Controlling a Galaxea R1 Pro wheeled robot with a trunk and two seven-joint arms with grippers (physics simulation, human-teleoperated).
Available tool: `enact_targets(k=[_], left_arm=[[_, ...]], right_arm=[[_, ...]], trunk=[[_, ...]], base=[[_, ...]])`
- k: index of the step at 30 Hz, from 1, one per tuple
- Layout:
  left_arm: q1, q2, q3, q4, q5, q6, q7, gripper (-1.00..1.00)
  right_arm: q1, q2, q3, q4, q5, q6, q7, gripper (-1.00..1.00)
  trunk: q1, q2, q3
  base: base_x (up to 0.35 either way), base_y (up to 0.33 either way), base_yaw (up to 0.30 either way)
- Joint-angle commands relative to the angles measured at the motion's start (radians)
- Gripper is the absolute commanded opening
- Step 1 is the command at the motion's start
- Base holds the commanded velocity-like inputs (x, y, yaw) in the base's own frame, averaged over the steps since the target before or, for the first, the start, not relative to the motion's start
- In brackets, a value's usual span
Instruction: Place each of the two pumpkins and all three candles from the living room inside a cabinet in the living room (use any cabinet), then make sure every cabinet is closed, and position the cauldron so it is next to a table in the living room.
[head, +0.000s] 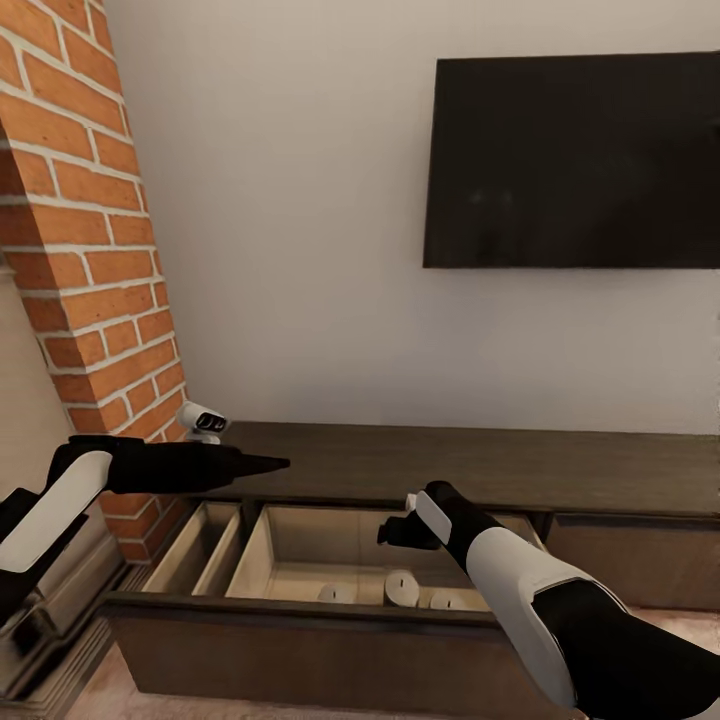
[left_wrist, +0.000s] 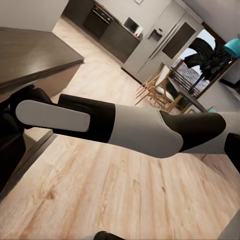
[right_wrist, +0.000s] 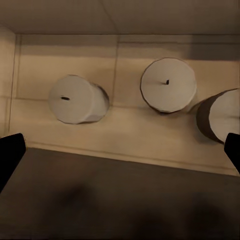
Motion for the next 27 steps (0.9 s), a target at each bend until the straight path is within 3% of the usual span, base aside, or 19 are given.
enact_targets(k=[1,8,12,15,18,20,27], left_arm=[[-0.001,0.0,-0.002,0.0,0.0,0.003,-0.003,1.0],[-0.001,0.0,-0.003,0.0,0.0,0.003,-0.003,1.0],[-0.001,0.0,-0.003,0.0,-0.001,0.003,-0.003,1.0],[-0.001,0.001,-0.003,0.0,-0.001,0.003,-0.003,1.0],[-0.001,0.001,-0.003,0.0,-0.002,0.003,-0.003,1.0],[-0.001,0.001,-0.003,0.0,-0.002,0.003,-0.003,1.0],[-0.001,0.001,-0.004,0.0,-0.002,0.003,-0.003,1.0]], right_arm=[[0.0,0.0,0.005,-0.002,-0.01,0.001,-0.002,1.0],[0.0,0.0,0.005,-0.023,-0.009,-0.01,0.014,1.0],[0.016,0.0,0.005,-0.164,-0.009,-0.008,0.025,1.0],[0.083,0.0,0.006,-0.332,-0.01,0.005,0.028,1.0],[0.156,0.0,0.006,-0.495,-0.011,0.088,0.033,1.0],[0.175,0.0,0.006,-0.54,-0.01,0.137,0.051,1.0],[0.192,0.0,0.006,-0.582,-0.009,0.184,0.118,1.0]], trunk=[[-0.001,0.0,0.003],[-0.004,0.001,0.03],[-0.006,0.002,0.045],[-0.007,0.003,0.057],[-0.008,0.004,0.069],[-0.009,0.004,0.076],[-0.036,0.053,0.098]], base=[[-0.045,0.0,0.0],[-0.016,0.0,0.0],[-0.002,0.0,0.0],[0.0,0.0,0.0],[0.0,0.0,0.0],[-0.032,0.0,0.0],[-0.238,0.0,0.0]])
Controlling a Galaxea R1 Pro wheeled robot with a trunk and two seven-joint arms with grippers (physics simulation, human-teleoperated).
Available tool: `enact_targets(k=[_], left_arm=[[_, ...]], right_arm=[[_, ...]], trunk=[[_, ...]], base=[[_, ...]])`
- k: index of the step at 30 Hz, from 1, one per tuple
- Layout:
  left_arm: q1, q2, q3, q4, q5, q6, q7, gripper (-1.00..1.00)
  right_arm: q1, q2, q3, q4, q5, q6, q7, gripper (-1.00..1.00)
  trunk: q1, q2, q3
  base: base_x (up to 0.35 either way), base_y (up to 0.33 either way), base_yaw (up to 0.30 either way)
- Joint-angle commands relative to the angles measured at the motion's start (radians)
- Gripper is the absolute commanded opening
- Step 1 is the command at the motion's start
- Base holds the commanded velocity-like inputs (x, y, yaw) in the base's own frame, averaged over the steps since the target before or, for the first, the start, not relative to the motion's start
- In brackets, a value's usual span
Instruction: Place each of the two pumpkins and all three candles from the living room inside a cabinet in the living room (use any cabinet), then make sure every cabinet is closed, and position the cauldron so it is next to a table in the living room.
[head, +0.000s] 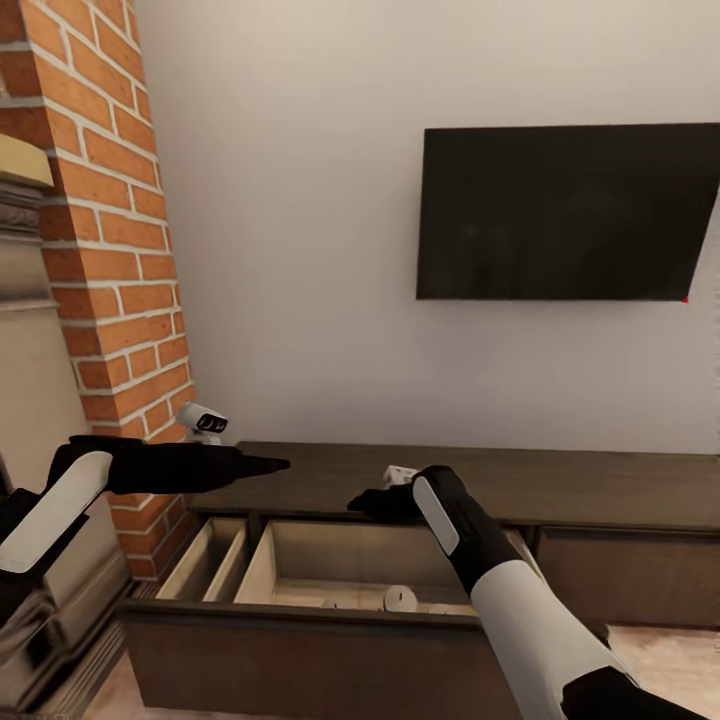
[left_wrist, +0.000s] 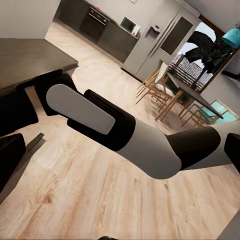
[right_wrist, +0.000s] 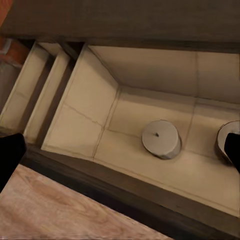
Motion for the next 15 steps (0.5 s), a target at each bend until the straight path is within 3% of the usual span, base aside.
enact_targets(k=[1,9,15], left_arm=[[-0.001,0.001,-0.001,0.0,0.0,0.003,-0.003,1.0],[-0.001,0.0,-0.002,0.0,-0.005,0.003,-0.002,1.0],[-0.001,-0.003,-0.002,0.002,-0.011,0.003,0.026,1.0]], right_arm=[[0.0,0.0,0.001,-0.002,0.001,0.005,0.002,1.0],[0.001,0.0,0.001,-0.006,0.001,0.008,0.01,1.0],[0.002,0.0,0.0,-0.004,0.01,0.008,0.01,1.0]], trunk=[[-0.005,0.007,0.002],[-0.035,0.063,0.027],[-0.058,0.105,0.046]], base=[[-0.317,0.0,0.0],[-0.318,0.0,0.0],[-0.058,0.0,0.0]])
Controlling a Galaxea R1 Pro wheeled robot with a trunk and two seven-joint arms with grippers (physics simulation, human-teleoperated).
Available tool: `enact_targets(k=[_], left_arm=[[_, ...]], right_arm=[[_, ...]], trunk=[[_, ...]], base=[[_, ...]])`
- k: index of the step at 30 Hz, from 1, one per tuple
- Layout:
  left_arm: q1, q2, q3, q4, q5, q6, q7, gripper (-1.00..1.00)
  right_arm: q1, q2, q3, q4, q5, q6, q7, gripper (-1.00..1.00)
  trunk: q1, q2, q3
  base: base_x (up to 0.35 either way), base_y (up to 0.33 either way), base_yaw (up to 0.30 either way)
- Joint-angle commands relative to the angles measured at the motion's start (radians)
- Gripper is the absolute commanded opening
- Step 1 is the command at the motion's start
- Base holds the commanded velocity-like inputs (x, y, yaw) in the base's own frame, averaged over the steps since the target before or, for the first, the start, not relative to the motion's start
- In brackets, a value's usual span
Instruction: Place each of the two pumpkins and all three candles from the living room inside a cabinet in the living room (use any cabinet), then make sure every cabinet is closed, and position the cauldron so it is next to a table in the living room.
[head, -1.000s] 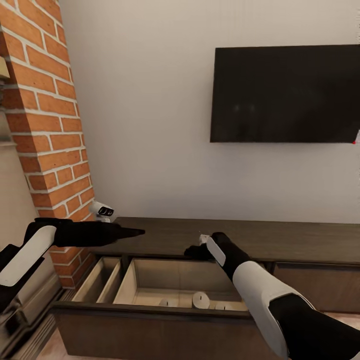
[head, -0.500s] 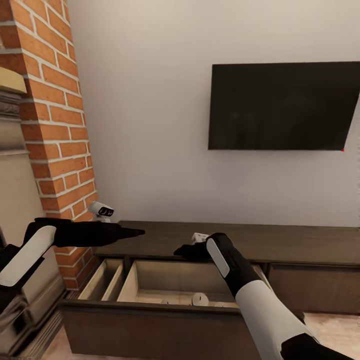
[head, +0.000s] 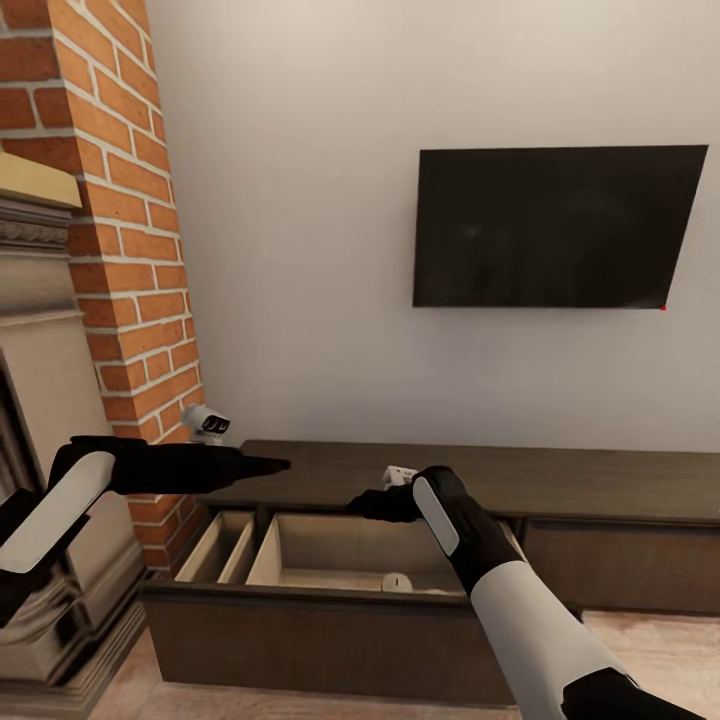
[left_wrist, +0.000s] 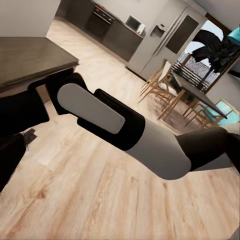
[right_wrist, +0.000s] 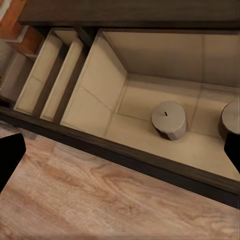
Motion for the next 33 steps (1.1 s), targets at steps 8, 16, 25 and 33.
enact_targets(k=[8,16,25,33], left_arm=[[-0.001,-0.002,-0.001,0.001,-0.001,0.003,0.191,1.0],[0.016,-0.003,-0.001,0.007,-0.002,0.003,0.528,1.0],[0.212,-0.048,-0.007,0.024,-0.249,-0.266,0.805,1.0],[0.36,-0.172,-0.011,0.108,-0.497,-0.536,0.849,1.0]], right_arm=[[0.0,-0.002,-0.004,0.002,0.007,0.001,-0.006,1.0],[0.061,-0.079,-0.007,0.0,0.006,-0.06,0.001,1.0],[0.187,-0.112,-0.008,-0.005,0.009,-0.269,-0.016,1.0],[0.304,-0.143,-0.009,-0.005,0.009,-0.51,-0.018,1.0]], trunk=[[-0.031,0.056,0.024],[-0.062,0.112,0.049],[-0.096,0.175,0.077],[-0.096,0.175,0.077]], base=[[-0.004,0.0,0.0],[0.0,0.0,0.0],[0.0,0.0,0.0],[-0.061,0.0,0.0]])
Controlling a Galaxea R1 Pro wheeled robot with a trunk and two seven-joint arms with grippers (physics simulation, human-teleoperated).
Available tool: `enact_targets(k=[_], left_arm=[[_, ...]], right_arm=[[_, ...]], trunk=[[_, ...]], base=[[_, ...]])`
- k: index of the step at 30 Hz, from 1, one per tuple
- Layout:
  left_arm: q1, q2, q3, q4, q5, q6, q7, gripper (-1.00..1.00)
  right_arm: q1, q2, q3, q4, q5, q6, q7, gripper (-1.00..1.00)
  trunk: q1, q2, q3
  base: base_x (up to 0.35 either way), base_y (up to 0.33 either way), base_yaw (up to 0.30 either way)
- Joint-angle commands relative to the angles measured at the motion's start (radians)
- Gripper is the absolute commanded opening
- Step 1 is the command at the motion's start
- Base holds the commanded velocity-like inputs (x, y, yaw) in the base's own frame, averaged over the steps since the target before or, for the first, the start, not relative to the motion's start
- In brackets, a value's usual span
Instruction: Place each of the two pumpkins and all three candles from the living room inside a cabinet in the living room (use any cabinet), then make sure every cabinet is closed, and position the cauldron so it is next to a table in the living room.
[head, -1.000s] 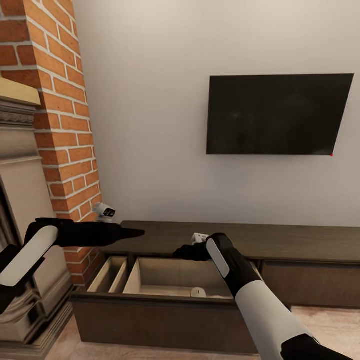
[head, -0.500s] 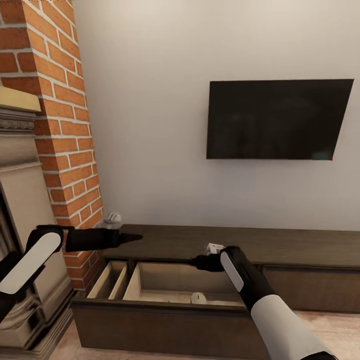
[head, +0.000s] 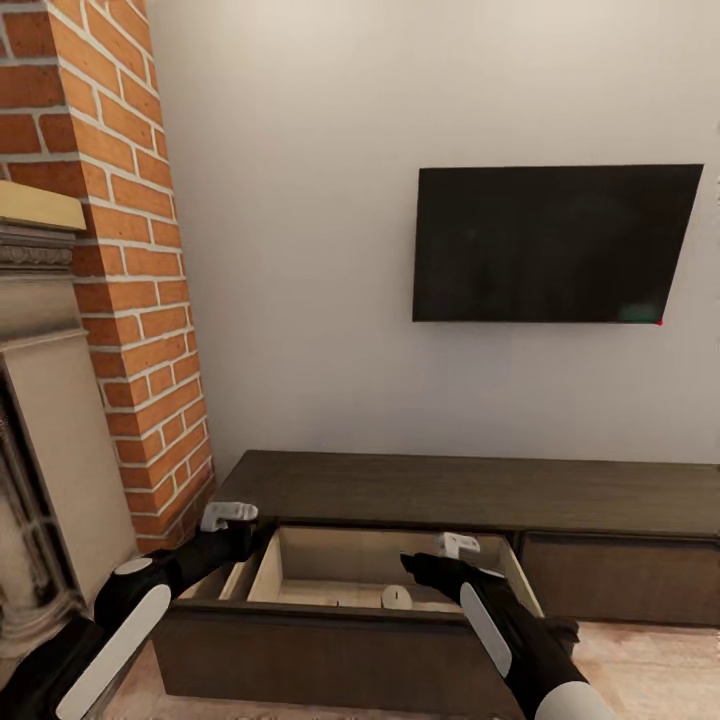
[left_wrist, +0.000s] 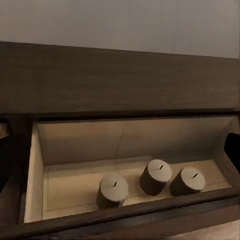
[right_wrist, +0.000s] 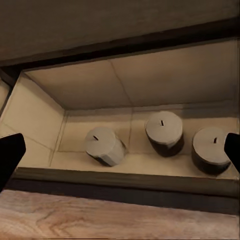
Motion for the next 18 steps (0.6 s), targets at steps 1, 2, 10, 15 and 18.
enact_targets(k=[1,2,10,15,18], left_arm=[[0.012,-0.01,-0.003,0.018,-0.018,-0.027,0.01,1.0],[0.016,-0.013,-0.004,0.022,-0.024,-0.037,0.011,1.0],[0.038,-0.025,-0.005,0.037,-0.044,-0.114,0.013,1.0],[0.042,-0.026,-0.006,0.039,-0.046,-0.121,0.012,1.0],[0.043,-0.026,-0.006,0.04,-0.047,-0.125,0.011,1.0]], right_arm=[[0.013,-0.008,0.001,-0.001,-0.004,-0.014,-0.001,1.0],[0.016,-0.01,0.001,-0.001,-0.004,-0.017,-0.001,1.0],[0.028,-0.019,0.001,-0.001,-0.004,-0.03,0.0,1.0],[0.029,-0.02,0.001,0.0,-0.004,-0.031,0.0,1.0],[0.033,-0.02,0.001,0.0,-0.004,-0.032,0.0,1.0]], trunk=[[-0.001,-0.001,-0.001],[-0.001,-0.001,-0.001],[-0.001,-0.001,-0.001],[-0.001,-0.001,-0.001],[-0.001,-0.001,-0.001]], base=[[-0.271,0.0,0.0],[-0.286,0.0,0.0],[-0.317,0.0,0.0],[-0.275,0.0,0.0],[-0.259,0.0,0.0]])
